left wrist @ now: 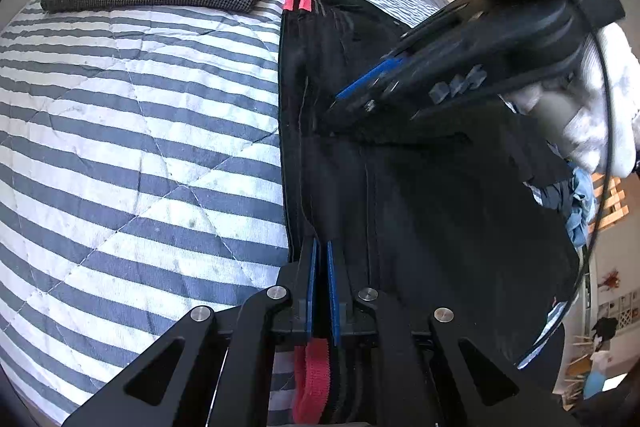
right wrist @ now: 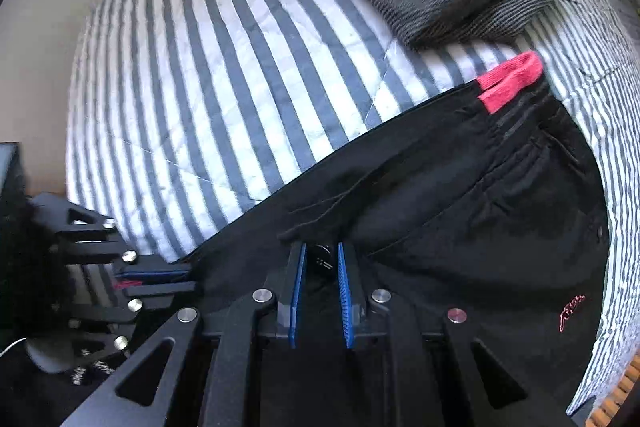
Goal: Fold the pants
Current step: 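Hold the pink edge with the left tool while the right tool grips beside the button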
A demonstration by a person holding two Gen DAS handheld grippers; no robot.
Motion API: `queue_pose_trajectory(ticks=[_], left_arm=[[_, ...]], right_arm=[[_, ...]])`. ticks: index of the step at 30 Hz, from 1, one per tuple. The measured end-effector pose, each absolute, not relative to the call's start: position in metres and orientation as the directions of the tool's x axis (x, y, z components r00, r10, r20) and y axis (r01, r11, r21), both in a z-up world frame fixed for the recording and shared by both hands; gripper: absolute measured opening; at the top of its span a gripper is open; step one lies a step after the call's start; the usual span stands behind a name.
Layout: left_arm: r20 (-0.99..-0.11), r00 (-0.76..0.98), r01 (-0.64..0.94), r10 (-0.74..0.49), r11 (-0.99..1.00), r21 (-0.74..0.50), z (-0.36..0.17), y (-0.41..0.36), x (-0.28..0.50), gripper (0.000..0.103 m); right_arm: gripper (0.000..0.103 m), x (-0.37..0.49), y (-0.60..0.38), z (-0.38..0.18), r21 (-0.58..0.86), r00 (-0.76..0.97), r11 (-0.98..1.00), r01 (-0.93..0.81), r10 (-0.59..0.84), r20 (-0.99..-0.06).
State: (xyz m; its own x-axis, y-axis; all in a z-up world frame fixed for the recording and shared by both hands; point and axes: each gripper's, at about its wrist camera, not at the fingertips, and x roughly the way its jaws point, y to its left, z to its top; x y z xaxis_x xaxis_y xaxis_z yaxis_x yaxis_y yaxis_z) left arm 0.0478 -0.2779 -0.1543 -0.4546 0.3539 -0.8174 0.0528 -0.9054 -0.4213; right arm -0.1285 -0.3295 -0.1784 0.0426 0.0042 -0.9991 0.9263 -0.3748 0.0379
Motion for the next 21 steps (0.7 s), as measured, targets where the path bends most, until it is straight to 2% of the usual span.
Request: queue_pose_trajectory(ticks=[4,7,11,13,17,21], left_arm=[[-0.819,-0.452,0.053,0.355,-0.905,-0.422,-0.153,-0.278,0.046,0.005],[-0.818,-0.452,0.053,0.356,-0.905,-0.423,-0.153,-0.280,0.045,0.005],[-0.816,-0.453,0.054,0.360,-0.902,-0.428,-0.152,-0.282,0.048,0.005],[-0.817,-0.453,0.053,0.357,-0.904,-0.424,-0.152,-0.284,0.048,0.005],[-0.818,-0.453,0.053,0.356,-0.905,-0.423,-0.153,-0.284,0.048,0.005],[-0.818,-0.453,0.053,0.356,-0.905,-0.423,-0.153,-0.284,0.048,0.005]], right_arm=[[0.021,-0.117,-0.335,-0.177,-0.068,-0.059,-0.316,0.946,0.039,-0.997],[0.028,-0.120,-0.327,-0.163,-0.034,-0.042,-0.354,0.935,-0.015,-0.999],[0.029,-0.137,-0.315,-0.149,0.046,-0.008,-0.454,0.890,-0.116,-0.993],[0.027,-0.141,-0.312,-0.153,0.044,-0.010,-0.473,0.880,-0.112,-0.994],[0.015,-0.143,-0.311,-0.164,0.045,-0.003,-0.479,0.877,-0.100,-0.995],[0.013,-0.120,-0.325,-0.178,0.071,0.025,-0.503,0.862,-0.099,-0.995]])
